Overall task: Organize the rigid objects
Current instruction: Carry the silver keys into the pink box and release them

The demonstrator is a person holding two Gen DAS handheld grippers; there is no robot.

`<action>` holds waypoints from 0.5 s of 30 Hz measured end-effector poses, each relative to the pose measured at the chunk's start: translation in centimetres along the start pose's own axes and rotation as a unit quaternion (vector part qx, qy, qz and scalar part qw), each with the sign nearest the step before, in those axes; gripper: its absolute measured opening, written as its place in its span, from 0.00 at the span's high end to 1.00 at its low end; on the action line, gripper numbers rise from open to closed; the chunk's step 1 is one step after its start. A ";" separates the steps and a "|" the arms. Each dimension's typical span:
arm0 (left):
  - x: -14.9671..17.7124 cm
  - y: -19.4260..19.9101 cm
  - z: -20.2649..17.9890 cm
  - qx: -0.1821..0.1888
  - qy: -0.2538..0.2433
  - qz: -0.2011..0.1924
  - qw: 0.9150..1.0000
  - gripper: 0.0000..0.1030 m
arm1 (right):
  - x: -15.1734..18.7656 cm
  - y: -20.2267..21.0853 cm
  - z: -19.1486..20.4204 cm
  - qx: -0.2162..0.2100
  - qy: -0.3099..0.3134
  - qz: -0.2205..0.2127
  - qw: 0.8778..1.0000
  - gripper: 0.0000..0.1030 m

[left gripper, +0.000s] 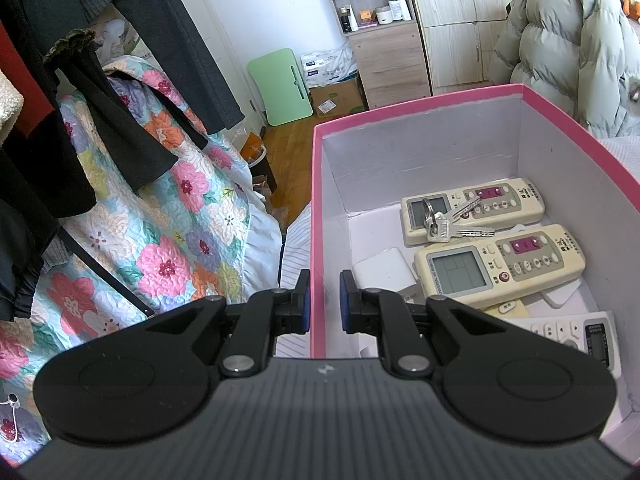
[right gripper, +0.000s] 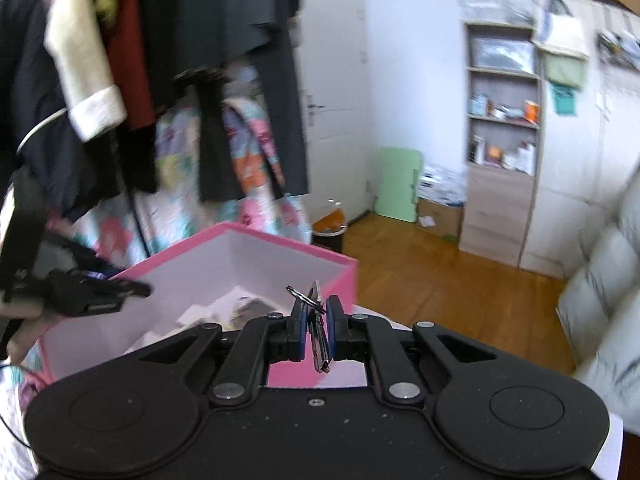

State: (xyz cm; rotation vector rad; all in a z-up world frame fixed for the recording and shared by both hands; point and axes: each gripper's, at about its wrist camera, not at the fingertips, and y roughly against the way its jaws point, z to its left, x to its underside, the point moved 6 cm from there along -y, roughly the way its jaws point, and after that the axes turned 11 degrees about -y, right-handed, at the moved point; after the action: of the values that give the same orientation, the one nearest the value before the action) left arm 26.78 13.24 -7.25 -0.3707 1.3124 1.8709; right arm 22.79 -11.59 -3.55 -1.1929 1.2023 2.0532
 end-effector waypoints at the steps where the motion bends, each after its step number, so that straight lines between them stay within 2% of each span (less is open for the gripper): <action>1: 0.0 0.0 0.1 0.000 0.000 0.000 1.000 0.88 | 0.0 -0.3 0.7 -0.009 0.005 0.003 1.000 0.89; 5: -0.1 0.0 0.1 0.003 -0.004 -0.002 1.000 0.88 | -0.1 -1.3 3.4 -0.044 0.018 0.010 0.999 0.89; 8: -0.2 -0.1 0.2 0.001 -0.008 -0.001 1.000 0.88 | -0.5 -1.9 5.5 -0.046 0.050 0.001 0.998 0.89; 10: -0.3 0.0 -0.1 0.001 -0.010 -0.002 1.000 0.88 | -0.7 -2.6 6.5 -0.058 0.059 0.010 0.997 0.89; 12: -0.3 0.0 0.0 0.002 -0.006 -0.003 1.000 0.88 | -0.7 -3.4 7.2 -0.067 0.059 0.026 0.996 0.89; 15: -0.1 0.1 -0.1 0.003 -0.002 -0.008 1.000 0.88 | -0.2 -5.4 7.6 -0.072 0.046 0.073 0.994 0.89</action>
State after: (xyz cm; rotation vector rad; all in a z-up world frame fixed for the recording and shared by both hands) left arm 26.78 13.09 -7.16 -0.3713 1.3090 1.8531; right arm 23.52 -2.28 -3.99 -1.3129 1.2338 2.2490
